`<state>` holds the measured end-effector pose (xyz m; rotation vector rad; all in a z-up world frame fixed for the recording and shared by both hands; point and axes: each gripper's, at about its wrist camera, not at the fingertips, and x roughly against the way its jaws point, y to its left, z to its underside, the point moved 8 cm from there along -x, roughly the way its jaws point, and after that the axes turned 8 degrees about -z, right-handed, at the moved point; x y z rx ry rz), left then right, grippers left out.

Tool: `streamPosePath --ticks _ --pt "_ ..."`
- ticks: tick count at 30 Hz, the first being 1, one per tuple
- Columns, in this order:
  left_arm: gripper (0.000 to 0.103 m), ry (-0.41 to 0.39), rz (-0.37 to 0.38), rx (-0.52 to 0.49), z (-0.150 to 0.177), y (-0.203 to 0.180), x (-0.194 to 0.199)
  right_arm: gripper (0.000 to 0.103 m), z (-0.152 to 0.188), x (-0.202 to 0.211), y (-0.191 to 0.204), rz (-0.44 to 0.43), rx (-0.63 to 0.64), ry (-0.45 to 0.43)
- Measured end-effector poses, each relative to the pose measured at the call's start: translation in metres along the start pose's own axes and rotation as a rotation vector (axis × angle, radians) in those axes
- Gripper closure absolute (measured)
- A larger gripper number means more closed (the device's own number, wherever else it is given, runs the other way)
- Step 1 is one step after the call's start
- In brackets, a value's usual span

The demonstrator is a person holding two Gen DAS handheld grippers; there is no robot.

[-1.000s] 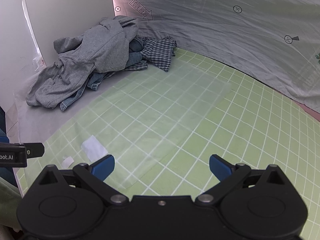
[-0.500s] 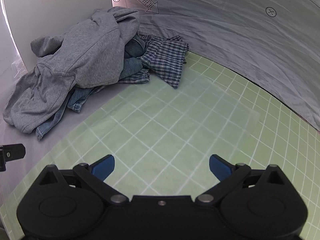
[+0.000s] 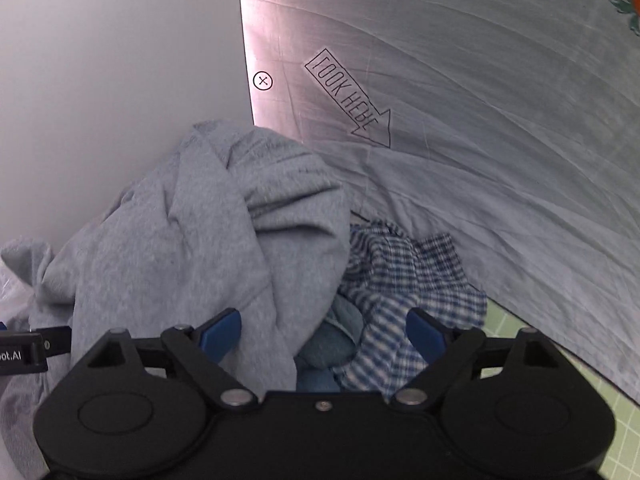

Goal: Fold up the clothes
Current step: 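Reach into the pile and grasp the grey hoodie with both grippers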

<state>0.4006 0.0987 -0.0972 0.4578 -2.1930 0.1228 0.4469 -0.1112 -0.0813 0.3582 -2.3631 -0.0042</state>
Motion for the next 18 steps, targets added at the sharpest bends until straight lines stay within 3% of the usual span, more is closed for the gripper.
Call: streamPosePath --ticks 1,4,5,6,7,8,9,13,18 --pt "0.027 -0.005 0.02 0.004 -0.004 -0.002 -0.003 0.018 -0.007 -0.008 -0.001 -0.003 -0.005 -0.006" --pt "0.051 -0.004 0.064 0.028 -0.006 -0.004 -0.005 0.032 -0.014 -0.021 -0.004 -0.054 -0.039 -0.016" --pt "0.06 -0.013 0.056 0.025 -0.005 -0.003 -0.002 0.057 -0.015 -0.022 -0.004 -0.069 -0.041 -0.022" --pt "0.073 -0.021 0.048 0.022 -0.003 -0.001 0.0 0.073 -0.016 -0.022 -0.002 -0.072 -0.029 -0.031" --pt "0.089 -0.03 0.039 0.019 -0.002 0.0 0.002 0.078 -0.017 -0.022 0.0 -0.075 -0.017 -0.04" --pt "0.089 -0.039 0.031 0.016 -0.001 0.001 0.004 0.09 -0.017 -0.019 0.002 -0.071 -0.002 -0.051" --pt "0.089 -0.047 0.022 0.012 0.001 0.002 0.006 0.093 -0.014 -0.012 0.004 -0.056 0.018 -0.064" --pt "0.092 -0.076 0.037 0.015 0.006 0.01 0.028 0.094 -0.004 0.019 0.009 0.001 0.06 -0.124" --pt "0.092 -0.102 0.086 0.012 0.026 0.015 0.071 0.095 0.022 0.079 -0.003 0.032 -0.01 -0.181"
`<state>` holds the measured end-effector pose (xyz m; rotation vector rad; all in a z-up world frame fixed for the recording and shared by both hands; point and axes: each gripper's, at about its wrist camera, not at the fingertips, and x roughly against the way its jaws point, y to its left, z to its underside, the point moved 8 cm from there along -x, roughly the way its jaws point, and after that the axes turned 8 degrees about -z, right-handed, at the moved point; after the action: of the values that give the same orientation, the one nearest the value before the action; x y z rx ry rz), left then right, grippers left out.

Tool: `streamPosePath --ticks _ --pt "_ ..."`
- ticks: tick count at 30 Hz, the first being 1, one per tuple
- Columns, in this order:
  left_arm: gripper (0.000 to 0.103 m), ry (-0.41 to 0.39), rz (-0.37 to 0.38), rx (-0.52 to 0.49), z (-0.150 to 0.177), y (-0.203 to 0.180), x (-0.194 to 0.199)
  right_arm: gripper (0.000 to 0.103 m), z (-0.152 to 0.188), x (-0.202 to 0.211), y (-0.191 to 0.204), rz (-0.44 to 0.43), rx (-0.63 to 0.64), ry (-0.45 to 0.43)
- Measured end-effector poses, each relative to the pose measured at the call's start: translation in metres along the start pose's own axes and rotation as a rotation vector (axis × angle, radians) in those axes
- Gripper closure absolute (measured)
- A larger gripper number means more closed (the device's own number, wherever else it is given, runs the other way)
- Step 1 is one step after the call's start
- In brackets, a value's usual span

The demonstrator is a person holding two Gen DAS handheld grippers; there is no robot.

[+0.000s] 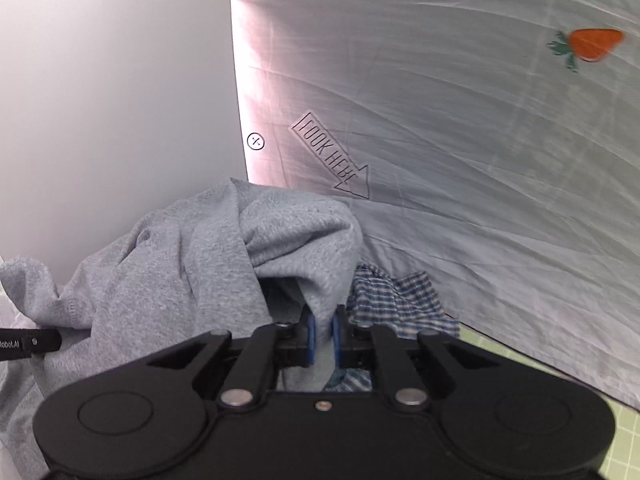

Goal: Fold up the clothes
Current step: 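Reach into the pile and grasp the grey hoodie with both grippers, then pull the grey hoodie out of the pile onto the open mat with both grippers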

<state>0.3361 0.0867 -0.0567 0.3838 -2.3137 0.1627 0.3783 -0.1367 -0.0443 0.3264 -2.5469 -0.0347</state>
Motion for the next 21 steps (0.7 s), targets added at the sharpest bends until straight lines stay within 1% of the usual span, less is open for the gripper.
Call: streamPosePath --ticks 3,7,9,12,14,16,18,21 --pt "0.092 0.001 0.044 -0.027 0.021 -0.007 0.031 0.095 0.025 0.048 -0.01 0.056 0.014 -0.008" --pt "0.093 0.041 0.11 -0.098 0.073 -0.027 0.078 0.096 0.081 0.123 -0.039 0.191 0.046 0.016" --pt "0.093 0.078 0.155 -0.145 0.109 -0.042 0.101 0.096 0.114 0.164 -0.06 0.274 0.053 0.046" --pt "0.093 0.133 0.231 -0.223 0.165 -0.07 0.136 0.096 0.169 0.224 -0.095 0.373 0.025 0.112" --pt "0.093 0.159 0.277 -0.281 0.202 -0.092 0.16 0.096 0.202 0.264 -0.113 0.439 0.045 0.152" --pt "0.093 0.171 0.319 -0.339 0.233 -0.115 0.185 0.096 0.228 0.303 -0.129 0.516 0.092 0.183" --pt "0.093 0.17 0.354 -0.385 0.26 -0.137 0.211 0.096 0.248 0.34 -0.149 0.567 0.067 0.201" --pt "0.092 0.181 0.404 -0.413 0.293 -0.164 0.242 0.096 0.278 0.394 -0.181 0.621 -0.022 0.213"
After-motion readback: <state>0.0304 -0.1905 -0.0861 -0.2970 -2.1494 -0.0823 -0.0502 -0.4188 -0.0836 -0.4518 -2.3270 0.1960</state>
